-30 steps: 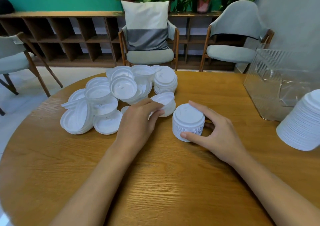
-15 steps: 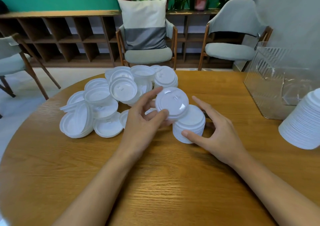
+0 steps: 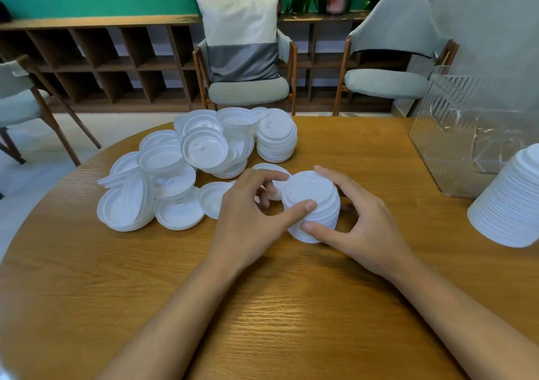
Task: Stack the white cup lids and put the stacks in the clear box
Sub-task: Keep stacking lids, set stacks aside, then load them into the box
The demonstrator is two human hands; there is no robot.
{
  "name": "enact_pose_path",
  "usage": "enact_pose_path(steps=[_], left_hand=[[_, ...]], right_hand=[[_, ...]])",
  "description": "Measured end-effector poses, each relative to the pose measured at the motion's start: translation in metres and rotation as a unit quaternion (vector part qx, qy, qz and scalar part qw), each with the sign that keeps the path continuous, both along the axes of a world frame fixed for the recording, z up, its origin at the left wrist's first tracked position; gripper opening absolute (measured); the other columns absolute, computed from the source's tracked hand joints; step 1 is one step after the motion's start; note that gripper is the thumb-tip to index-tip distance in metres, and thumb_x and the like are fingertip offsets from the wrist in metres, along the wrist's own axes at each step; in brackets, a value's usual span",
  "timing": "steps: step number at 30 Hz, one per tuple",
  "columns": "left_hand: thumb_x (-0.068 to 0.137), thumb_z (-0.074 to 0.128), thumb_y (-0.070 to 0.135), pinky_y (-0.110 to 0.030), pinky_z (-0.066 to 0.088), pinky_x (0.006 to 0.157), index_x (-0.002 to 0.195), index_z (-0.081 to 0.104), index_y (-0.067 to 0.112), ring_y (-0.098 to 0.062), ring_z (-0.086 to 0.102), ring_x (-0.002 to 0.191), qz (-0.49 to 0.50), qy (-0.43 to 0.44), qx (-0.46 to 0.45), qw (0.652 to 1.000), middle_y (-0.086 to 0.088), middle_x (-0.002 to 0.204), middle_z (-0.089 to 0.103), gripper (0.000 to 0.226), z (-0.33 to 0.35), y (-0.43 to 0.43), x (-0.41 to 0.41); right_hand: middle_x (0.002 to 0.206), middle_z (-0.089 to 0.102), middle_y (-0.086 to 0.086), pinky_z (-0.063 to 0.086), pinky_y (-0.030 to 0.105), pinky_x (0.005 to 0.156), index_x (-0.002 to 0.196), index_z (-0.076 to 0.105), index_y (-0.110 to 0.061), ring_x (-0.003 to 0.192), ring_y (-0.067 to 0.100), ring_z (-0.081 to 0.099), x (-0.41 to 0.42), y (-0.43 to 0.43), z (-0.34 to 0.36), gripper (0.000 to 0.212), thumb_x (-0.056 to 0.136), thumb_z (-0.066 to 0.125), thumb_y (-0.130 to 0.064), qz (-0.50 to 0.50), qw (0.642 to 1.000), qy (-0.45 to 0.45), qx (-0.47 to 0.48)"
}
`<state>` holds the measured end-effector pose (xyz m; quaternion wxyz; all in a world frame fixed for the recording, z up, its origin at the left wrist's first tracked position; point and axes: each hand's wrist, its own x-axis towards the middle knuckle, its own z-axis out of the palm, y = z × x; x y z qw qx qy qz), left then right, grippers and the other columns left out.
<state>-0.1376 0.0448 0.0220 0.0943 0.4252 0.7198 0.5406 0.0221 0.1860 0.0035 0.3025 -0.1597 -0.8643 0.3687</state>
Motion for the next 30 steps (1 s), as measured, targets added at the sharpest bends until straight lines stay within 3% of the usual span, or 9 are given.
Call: enact_pose_path(steps=[3,5,10,18,21,24,27,30], left_hand=[[0.081,0.089,0.037,-0.024,0.054,0.096,0.132,0.066,0.035,-0.001,0.061,0.12,-0.085,-0.033,-0.007,0.996,0.017,0.125,0.067,0.055,0.001,-0.001,-0.002],[0.084,0.087,0.026,-0.033,0.053,0.106,0.14,0.063,0.033,-0.001,0.059,0.129,-0.129,-0.069,-0.007,0.989,0.016,0.132,0.068,0.06,0.002,-0.002,-0.004],[0.075,0.093,0.039,-0.036,0.055,0.103,0.133,0.068,0.032,-0.006,0.064,0.124,-0.082,-0.025,0.004,0.996,0.015,0.125,0.071,0.064,0.001,0.0,-0.003],[0.072,0.095,0.042,-0.024,0.054,0.092,0.125,0.07,0.028,-0.008,0.063,0.12,-0.064,0.019,0.013,0.998,0.015,0.122,0.069,0.06,-0.004,0.002,-0.001],[0.072,0.095,0.042,-0.026,0.054,0.093,0.124,0.068,0.026,-0.006,0.062,0.12,-0.073,0.014,0.01,0.997,0.016,0.123,0.067,0.061,-0.007,0.002,-0.001],[0.072,0.094,0.046,-0.027,0.054,0.093,0.124,0.067,0.025,-0.006,0.061,0.119,-0.08,0.031,0.001,0.996,0.018,0.123,0.065,0.062,-0.01,0.003,-0.003],[0.08,0.078,0.059,-0.022,0.049,0.094,0.125,0.068,0.025,-0.006,0.061,0.12,-0.088,0.064,0.0,0.994,0.019,0.123,0.066,0.058,-0.009,0.002,-0.006],[0.102,0.055,0.05,-0.016,0.045,0.095,0.126,0.071,0.021,-0.004,0.063,0.119,-0.054,0.103,0.035,0.993,0.015,0.123,0.071,0.041,-0.008,0.0,-0.012]], right_hand=[[0.141,0.058,-0.024,0.044,0.013,0.102,0.151,0.051,-0.034,0.133,-0.001,0.053,0.0,-0.002,0.0,0.083,0.078,0.089,-0.041,0.014,1.0,-0.001,0.002],[0.141,0.057,-0.025,0.044,0.013,0.102,0.152,0.049,-0.036,0.133,-0.002,0.052,0.001,-0.003,0.001,0.084,0.078,0.089,-0.041,0.019,1.0,-0.003,0.001],[0.138,0.058,-0.025,0.046,0.011,0.099,0.156,0.037,-0.045,0.133,-0.003,0.051,0.0,-0.004,0.002,0.099,0.072,0.087,-0.051,0.02,0.999,-0.006,-0.04],[0.134,0.058,-0.023,0.043,0.008,0.097,0.154,0.047,-0.037,0.13,-0.004,0.05,0.0,-0.002,0.0,0.094,0.07,0.087,-0.054,0.019,0.999,-0.016,-0.025],[0.133,0.06,-0.02,0.043,0.009,0.097,0.154,0.047,-0.037,0.13,-0.001,0.052,0.0,-0.001,-0.001,0.094,0.071,0.089,-0.051,0.021,0.999,-0.019,-0.021],[0.137,0.057,-0.025,0.041,0.008,0.1,0.154,0.047,-0.04,0.131,-0.007,0.049,0.0,-0.002,-0.001,0.095,0.069,0.088,-0.054,0.019,0.999,-0.027,-0.017],[0.139,0.057,-0.028,0.042,0.012,0.103,0.151,0.05,-0.041,0.131,-0.009,0.05,0.0,-0.004,-0.001,0.09,0.07,0.089,-0.053,0.01,1.0,-0.026,-0.009],[0.137,0.059,-0.027,0.041,0.012,0.104,0.149,0.053,-0.04,0.13,-0.008,0.052,0.0,-0.002,-0.002,0.087,0.072,0.092,-0.047,-0.01,1.0,-0.021,0.01]])
